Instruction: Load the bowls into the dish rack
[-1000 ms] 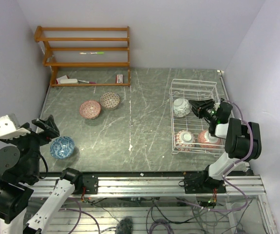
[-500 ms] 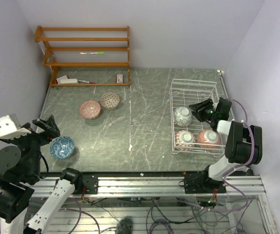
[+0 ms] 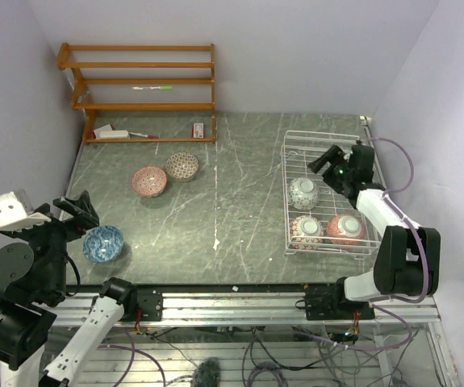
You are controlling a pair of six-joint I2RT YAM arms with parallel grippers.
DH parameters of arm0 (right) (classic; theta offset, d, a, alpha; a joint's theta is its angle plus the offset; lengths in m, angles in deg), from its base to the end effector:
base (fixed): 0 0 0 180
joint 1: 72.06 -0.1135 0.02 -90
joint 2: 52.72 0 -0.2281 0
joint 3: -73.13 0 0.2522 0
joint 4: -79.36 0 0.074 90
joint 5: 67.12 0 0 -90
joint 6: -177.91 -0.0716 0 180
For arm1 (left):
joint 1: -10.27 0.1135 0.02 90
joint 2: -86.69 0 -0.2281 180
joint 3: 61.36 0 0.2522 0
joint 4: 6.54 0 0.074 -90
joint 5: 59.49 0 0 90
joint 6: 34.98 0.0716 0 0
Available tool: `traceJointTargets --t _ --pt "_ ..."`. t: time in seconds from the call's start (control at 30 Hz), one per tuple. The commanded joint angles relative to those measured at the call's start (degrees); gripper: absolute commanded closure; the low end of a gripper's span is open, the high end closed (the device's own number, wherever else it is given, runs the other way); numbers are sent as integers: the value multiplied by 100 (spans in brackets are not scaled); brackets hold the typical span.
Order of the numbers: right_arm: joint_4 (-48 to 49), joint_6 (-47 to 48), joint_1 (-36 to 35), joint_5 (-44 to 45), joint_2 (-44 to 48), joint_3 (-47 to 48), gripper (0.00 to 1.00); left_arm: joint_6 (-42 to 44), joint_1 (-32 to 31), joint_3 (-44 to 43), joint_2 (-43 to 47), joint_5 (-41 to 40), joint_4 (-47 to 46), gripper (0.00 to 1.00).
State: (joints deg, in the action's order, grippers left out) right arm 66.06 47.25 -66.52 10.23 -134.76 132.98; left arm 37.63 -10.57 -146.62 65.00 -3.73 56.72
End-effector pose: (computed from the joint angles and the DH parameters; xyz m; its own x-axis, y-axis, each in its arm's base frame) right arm 0.3390 -0.0171 0.1606 -0.4926 0.6865 -0.5348 0.3133 0.7133 0.6270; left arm 0.0643 0.0186 0.4244 0.0741 -0.2926 -0.9534 -0.2196 0.9277 -0.3018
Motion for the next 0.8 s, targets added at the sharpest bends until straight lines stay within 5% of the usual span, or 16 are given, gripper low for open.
traceJointTargets --t 0.0,0.2,0.77 --pt "-715 869 -651 1059 -3 623 22 -53 -60 -37 20 102 -199 2" --pt "-1465 1402 -1168 1672 -853 1618 21 -72 -58 -63 93 9 -103 2" --pt "-1977 1884 -1581 2470 -939 1499 25 -62 -58 14 170 -24 -62 2"
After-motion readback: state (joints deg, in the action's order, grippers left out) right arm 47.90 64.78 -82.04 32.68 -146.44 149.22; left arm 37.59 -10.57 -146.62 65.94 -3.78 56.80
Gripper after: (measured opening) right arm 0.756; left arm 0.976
